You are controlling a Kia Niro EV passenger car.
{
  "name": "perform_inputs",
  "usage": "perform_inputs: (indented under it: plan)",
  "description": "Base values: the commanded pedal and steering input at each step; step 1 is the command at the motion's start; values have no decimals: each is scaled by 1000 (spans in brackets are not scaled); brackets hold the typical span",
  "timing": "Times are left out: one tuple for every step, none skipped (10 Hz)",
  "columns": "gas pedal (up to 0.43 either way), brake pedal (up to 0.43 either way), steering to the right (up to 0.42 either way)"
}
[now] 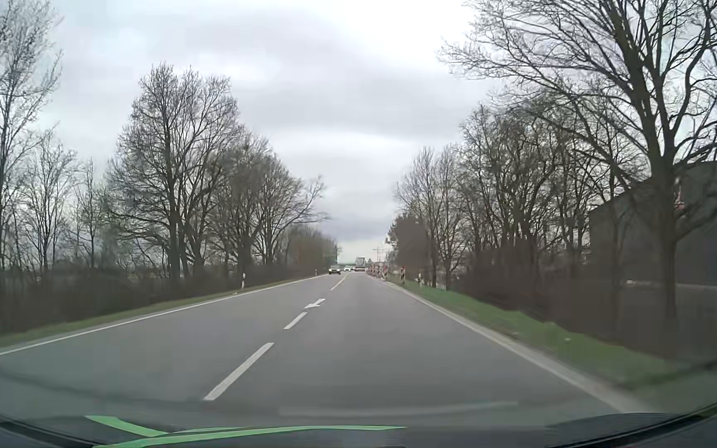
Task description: Follow the waypoints while adhering to traffic rules and regulations
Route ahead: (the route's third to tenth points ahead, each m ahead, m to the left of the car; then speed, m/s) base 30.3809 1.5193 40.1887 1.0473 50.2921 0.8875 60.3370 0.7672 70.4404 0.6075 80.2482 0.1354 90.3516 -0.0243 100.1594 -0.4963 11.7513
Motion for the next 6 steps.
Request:
perform_inputs:
  plan:
    - [28, 0, 4]
    - [39, 0, 3]
    - [39, 0, 4]
    - [47, 0, 4]
    - [47, 0, 3]
    - [59, 0, 3]
